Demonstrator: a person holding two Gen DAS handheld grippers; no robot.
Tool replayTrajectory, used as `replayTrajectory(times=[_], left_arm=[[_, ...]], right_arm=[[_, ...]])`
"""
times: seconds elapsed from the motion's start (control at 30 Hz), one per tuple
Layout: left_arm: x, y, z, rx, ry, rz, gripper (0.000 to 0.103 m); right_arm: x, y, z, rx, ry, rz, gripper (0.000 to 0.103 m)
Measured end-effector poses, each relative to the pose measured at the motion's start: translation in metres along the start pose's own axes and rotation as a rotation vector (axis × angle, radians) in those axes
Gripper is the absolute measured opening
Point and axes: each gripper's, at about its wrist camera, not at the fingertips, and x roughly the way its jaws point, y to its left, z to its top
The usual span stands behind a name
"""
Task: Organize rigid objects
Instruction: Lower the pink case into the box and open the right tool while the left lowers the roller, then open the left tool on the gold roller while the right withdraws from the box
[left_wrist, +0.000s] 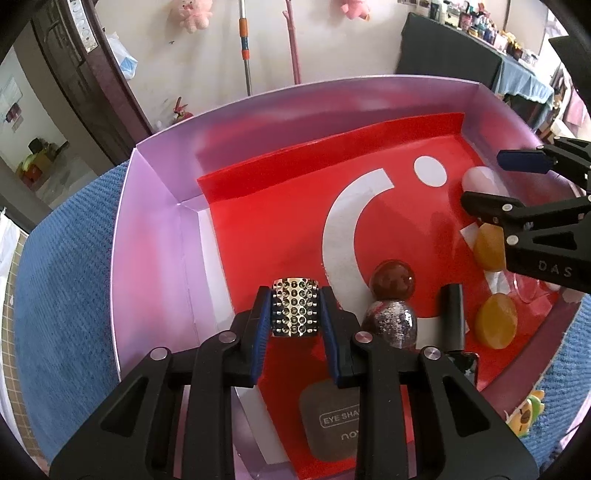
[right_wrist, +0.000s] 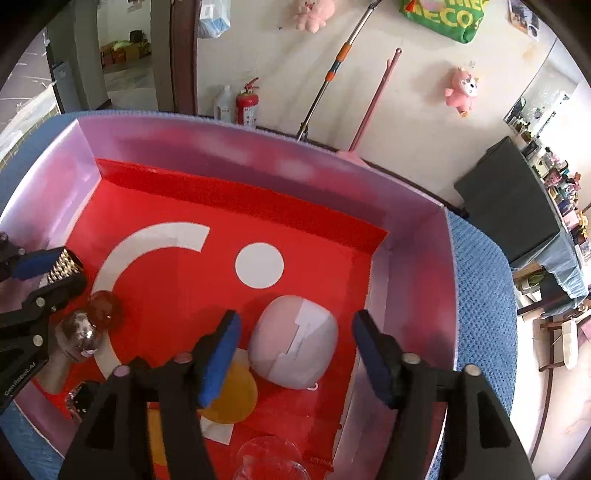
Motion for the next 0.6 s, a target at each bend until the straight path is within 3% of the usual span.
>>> replayTrajectory(times=[0.5, 0.6], left_arm=[[-0.050, 0.010, -0.015, -0.023, -0.101, -0.001, 0.025], [-0.056, -0.004, -0.017, -0.022, -0.131, -0.003, 0.025]], right_arm=[[-0.064, 0.003, -0.012, 0.015, -0.125, 0.029, 0.073], [-0.079, 0.004, -0.020, 0.022, -0.157, 0.044, 0.074]])
